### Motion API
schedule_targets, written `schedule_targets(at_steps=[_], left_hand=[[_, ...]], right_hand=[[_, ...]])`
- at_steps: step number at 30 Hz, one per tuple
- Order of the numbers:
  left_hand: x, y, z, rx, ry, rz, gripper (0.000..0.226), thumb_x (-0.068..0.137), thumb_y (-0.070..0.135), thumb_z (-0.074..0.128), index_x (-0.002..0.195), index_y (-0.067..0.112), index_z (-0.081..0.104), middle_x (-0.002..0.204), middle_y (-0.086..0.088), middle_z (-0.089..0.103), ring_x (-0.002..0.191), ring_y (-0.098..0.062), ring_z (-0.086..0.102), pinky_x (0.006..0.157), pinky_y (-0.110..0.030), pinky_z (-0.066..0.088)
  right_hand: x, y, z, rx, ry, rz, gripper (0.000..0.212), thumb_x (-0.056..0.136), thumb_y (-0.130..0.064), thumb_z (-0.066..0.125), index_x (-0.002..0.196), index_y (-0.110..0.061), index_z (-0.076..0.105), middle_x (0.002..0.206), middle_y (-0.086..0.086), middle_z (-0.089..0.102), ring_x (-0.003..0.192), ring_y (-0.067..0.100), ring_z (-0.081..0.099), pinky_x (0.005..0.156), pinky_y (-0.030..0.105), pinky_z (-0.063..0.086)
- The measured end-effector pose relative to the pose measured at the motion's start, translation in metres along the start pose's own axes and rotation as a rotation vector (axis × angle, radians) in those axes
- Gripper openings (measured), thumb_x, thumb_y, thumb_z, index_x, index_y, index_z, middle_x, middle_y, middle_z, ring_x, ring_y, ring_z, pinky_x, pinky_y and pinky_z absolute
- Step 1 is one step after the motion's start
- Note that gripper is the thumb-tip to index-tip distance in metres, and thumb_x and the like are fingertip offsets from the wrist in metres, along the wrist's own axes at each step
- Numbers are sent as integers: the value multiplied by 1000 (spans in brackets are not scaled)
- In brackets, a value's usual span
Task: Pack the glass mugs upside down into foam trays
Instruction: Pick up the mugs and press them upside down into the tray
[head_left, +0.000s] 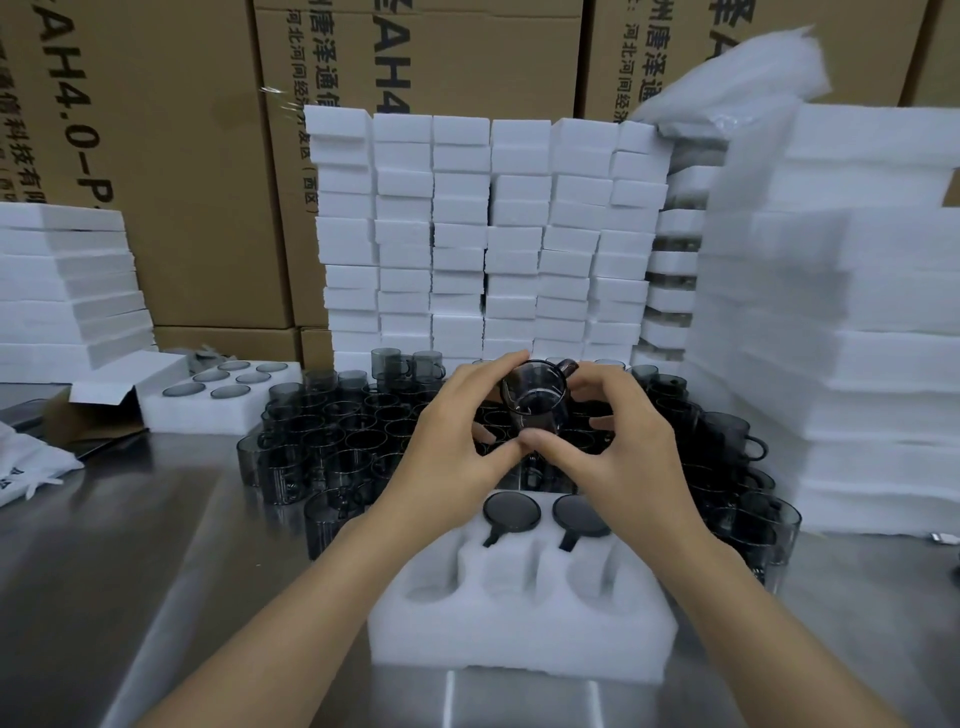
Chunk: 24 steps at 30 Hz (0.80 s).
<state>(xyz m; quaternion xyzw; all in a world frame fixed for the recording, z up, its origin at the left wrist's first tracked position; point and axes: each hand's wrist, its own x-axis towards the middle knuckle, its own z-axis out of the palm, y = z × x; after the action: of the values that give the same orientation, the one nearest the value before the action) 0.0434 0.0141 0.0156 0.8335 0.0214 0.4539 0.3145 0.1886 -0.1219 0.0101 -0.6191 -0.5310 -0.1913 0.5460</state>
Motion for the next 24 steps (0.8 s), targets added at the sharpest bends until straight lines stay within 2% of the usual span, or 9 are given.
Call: schedule_targets(at_steps=[3, 5, 7, 10, 13, 17, 24], left_hand=[[2, 4, -3, -121, -33, -104, 77, 94, 14, 82, 158, 40, 49, 133, 25, 59, 131, -1, 56, 93, -33, 61], [3, 7, -7, -226, -62, -192, 76, 95, 18, 83, 159, 40, 48, 140, 19, 63, 127, -2, 63, 96, -29, 60], [5, 10, -9, -402, -80, -308, 70, 96, 18, 81, 157, 37, 52, 138, 14, 69, 123, -8, 70, 91, -25, 60], [8, 16, -8, -668, -107, -458, 40, 95, 29, 69, 135, 38, 70, 130, -4, 75, 112, -20, 75, 76, -29, 55], [9, 14, -6, -721, -82, -518, 28, 94, 47, 63, 116, 42, 79, 120, -3, 79, 98, -18, 76, 71, -29, 53], [10, 8, -3, -635, 0, -602, 51, 88, 72, 60, 115, 35, 81, 97, -3, 80, 84, -16, 76, 67, -28, 54], [9, 6, -4, -595, 45, -688, 75, 82, 84, 62, 114, 18, 80, 77, -7, 75, 66, -16, 70, 61, -24, 53]], right_hand=[[1, -6, -4, 60, -37, 70, 55, 78, -64, 82, 123, -52, 52, 128, -27, 62, 121, 0, 62, 93, 26, 51], [0, -10, -7, 128, -92, 113, 63, 81, -61, 81, 134, -55, 49, 134, -29, 59, 123, -2, 60, 95, 27, 52], [-1, -12, -10, 159, -132, 119, 67, 88, -54, 79, 147, -54, 47, 138, -30, 56, 125, -2, 58, 96, 27, 53], [0, -12, -11, 149, -139, 123, 55, 100, -35, 73, 151, -40, 53, 134, -23, 57, 123, 2, 57, 94, 28, 55], [1, -13, -9, 139, -108, 135, 44, 101, -25, 70, 144, -34, 62, 126, -17, 62, 116, 5, 61, 86, 22, 56], [1, -15, -6, 143, -52, 152, 26, 102, -26, 70, 128, -30, 72, 111, -13, 67, 105, 5, 66, 78, 22, 56], [-1, -14, -4, 102, -37, 126, 14, 103, -21, 70, 113, -28, 76, 101, -10, 69, 96, 6, 66, 72, 15, 49]])
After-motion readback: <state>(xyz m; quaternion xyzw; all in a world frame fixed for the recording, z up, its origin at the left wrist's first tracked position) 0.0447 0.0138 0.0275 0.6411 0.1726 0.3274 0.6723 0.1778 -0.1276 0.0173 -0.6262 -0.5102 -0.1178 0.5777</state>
